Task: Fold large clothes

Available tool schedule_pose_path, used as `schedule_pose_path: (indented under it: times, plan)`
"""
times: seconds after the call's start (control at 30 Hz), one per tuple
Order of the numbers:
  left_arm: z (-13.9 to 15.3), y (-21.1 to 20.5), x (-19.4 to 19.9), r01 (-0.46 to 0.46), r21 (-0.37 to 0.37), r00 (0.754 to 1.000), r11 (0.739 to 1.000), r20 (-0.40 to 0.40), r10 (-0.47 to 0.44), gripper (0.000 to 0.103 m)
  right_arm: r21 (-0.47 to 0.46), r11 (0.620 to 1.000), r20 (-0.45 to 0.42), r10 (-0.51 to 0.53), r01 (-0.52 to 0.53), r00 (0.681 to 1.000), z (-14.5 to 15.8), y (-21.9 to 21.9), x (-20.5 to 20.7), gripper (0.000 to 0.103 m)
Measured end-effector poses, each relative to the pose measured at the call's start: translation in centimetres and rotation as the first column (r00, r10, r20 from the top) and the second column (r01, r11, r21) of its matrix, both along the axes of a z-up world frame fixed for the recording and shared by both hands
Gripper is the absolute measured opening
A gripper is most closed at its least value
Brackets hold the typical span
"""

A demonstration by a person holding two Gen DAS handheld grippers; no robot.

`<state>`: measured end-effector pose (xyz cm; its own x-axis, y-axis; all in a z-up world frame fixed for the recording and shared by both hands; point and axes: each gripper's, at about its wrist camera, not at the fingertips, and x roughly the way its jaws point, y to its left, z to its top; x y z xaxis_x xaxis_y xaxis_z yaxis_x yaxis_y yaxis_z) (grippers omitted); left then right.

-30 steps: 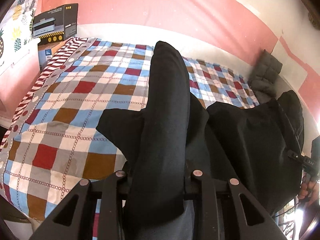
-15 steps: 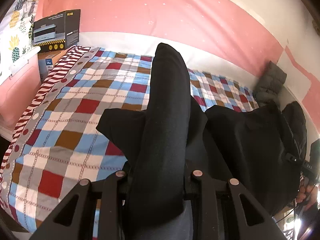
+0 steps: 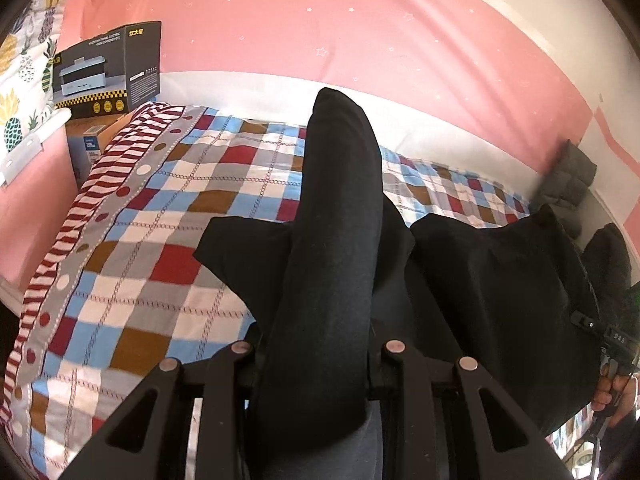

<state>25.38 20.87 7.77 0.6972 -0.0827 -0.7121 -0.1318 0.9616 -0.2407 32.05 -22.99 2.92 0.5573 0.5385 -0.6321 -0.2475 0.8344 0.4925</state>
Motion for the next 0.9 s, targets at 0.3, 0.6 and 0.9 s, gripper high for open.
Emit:
schedule_pose_path:
  times: [0.3,0.6,0.9]
  plan:
    - [-3.3,2.7,6.1,0.001,0.005,1.000,1.000,0.008,-0.001,0.031,0.019,1.000,-0.015,0.004,-0.004,1.000,-2.6,1.5,6.0,0.036]
    - [-13.5,6.6,10.2,-0.072,-0.024,0.989,0.997,-0.129,0.069,0.042,0.043,0.996,-0.195,-0.065,0.075,0.979,-11.4,-0.8,10.5,0.050]
    - [-14.7,8.1,9.0,-0.087,-0.096,0.988,0.992,-0.137,0.074,0.062,0.014,0.991,-0.223,-0.125,0.132,0.967,-11.7,-2.4,9.1,0.070]
